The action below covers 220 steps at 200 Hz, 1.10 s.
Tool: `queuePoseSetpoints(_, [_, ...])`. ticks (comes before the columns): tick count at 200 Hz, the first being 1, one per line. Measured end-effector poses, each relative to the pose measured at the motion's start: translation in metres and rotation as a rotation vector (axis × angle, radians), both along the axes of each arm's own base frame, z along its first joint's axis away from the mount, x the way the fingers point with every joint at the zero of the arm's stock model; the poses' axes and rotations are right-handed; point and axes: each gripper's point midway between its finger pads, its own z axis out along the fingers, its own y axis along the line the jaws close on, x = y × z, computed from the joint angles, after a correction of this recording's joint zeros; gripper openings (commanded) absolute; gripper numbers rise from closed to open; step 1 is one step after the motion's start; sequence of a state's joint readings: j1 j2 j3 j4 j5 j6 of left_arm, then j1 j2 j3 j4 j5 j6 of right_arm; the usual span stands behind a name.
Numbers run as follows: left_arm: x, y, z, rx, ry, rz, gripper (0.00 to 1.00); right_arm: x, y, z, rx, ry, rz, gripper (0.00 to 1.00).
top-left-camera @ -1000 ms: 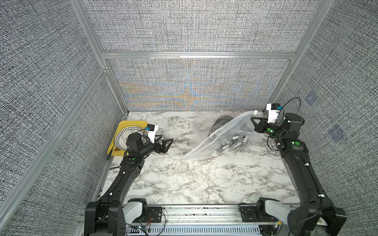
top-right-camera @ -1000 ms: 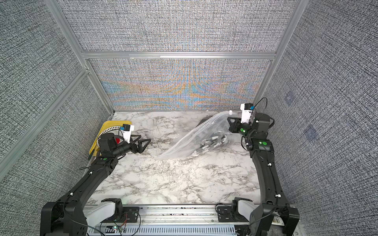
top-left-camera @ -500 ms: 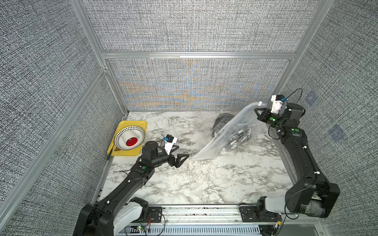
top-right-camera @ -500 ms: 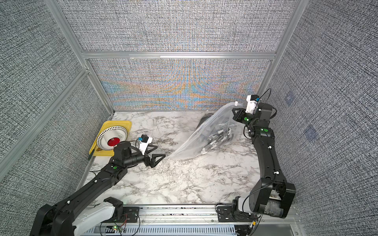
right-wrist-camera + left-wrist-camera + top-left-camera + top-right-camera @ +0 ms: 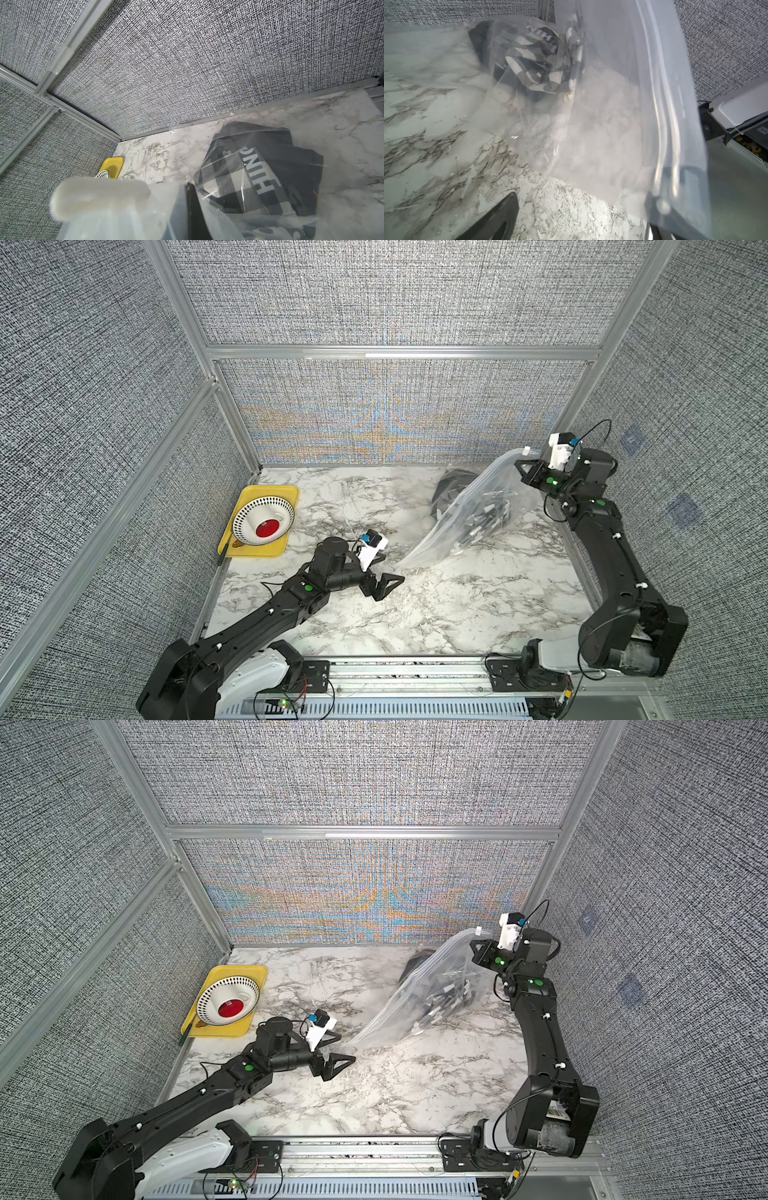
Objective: Place the folded shirt into the vacuum bag
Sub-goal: Adjust the vacuum bag at the center of the board, then close the vacuum bag at the center of the board.
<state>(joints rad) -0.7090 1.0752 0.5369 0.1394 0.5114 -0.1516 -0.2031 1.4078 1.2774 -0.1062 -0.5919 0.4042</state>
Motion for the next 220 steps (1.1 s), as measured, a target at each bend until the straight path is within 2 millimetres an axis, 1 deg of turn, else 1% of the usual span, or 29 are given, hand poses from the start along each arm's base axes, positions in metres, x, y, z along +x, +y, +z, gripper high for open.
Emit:
queuePoseSetpoints(6, [0.001,-0.004,-0.002,0.011,-0.004,-0.003,0.85,0.000,0.000,0.000,0.000,-0.003,0.000,0.00])
queuePoseSetpoints(18, [0.005,-0.010,-0.005,0.028,-0.009,-0.002,0.61,-0.001,0.000,0.001,0.000,-0.003,-0.001,0.00])
queuePoseSetpoints(20, [0.007,-0.011,-0.005,0.030,-0.010,0.002,0.59,-0.002,0.000,0.001,-0.001,-0.005,-0.001,0.00])
queuePoseSetpoints(27, [0.015,-0.014,-0.005,0.040,-0.020,0.020,0.42,-0.003,0.000,0.002,-0.001,-0.007,-0.001,0.00])
queuePoseSetpoints(37, [0.025,-0.018,-0.003,0.049,-0.028,0.037,0.07,-0.004,0.000,0.002,-0.002,-0.010,-0.003,0.00])
queuePoseSetpoints(39, [0.027,-0.019,-0.002,0.049,-0.030,0.041,0.02,-0.005,-0.001,0.003,-0.002,-0.010,-0.004,0.00])
queuePoseSetpoints(41, [0.028,-0.020,-0.002,0.050,-0.031,0.043,0.01,-0.005,-0.001,0.003,-0.002,-0.010,-0.004,0.00])
queuePoseSetpoints(57, [0.041,-0.030,0.008,0.048,-0.045,0.050,0.00,-0.006,-0.004,0.004,-0.003,-0.014,-0.013,0.00])
queuePoseSetpoints(71, [0.048,-0.032,0.016,0.052,-0.071,0.067,0.00,-0.008,-0.007,0.004,-0.003,-0.014,-0.020,0.00])
queuePoseSetpoints(82, [0.053,-0.029,0.019,0.066,-0.087,0.097,0.00,-0.009,-0.008,0.003,-0.003,-0.013,-0.024,0.00])
queuePoseSetpoints(91, [0.060,-0.021,0.023,0.088,-0.110,0.143,0.00,-0.010,-0.009,0.001,-0.003,-0.011,-0.026,0.00])
queuePoseSetpoints(105, [0.076,-0.002,0.036,0.119,-0.170,0.242,0.00,-0.011,-0.009,-0.001,-0.001,-0.011,-0.022,0.00])
queuePoseSetpoints(115, [0.090,0.018,0.049,0.130,-0.198,0.334,0.00,-0.012,-0.006,-0.001,0.002,-0.012,-0.009,0.00])
queuePoseSetpoints(127, [0.110,0.048,0.072,0.139,-0.243,0.456,0.00,-0.012,-0.003,-0.002,0.007,-0.019,0.007,0.00])
queuePoseSetpoints(138, [0.124,0.077,0.095,0.132,-0.282,0.557,0.00,-0.014,0.006,-0.002,0.019,-0.025,0.053,0.00])
queuePoseSetpoints(151, [0.130,0.103,0.119,0.118,-0.320,0.636,0.00,-0.017,0.022,-0.003,0.033,-0.028,0.117,0.00])
queuePoseSetpoints(164, [0.128,0.122,0.133,0.107,-0.345,0.687,0.00,-0.023,0.037,-0.005,0.053,-0.029,0.187,0.00])
queuePoseSetpoints(179, [0.122,0.137,0.139,0.107,-0.358,0.729,0.00,-0.030,0.052,-0.007,0.064,-0.036,0.245,0.00])
queuePoseSetpoints(201, [0.117,0.152,0.134,0.126,-0.336,0.794,0.00,-0.045,0.069,-0.003,0.057,-0.070,0.293,0.00])
queuePoseSetpoints(220, [0.116,0.165,0.128,0.144,-0.294,0.859,0.00,-0.069,0.082,0.002,0.035,-0.124,0.321,0.00])
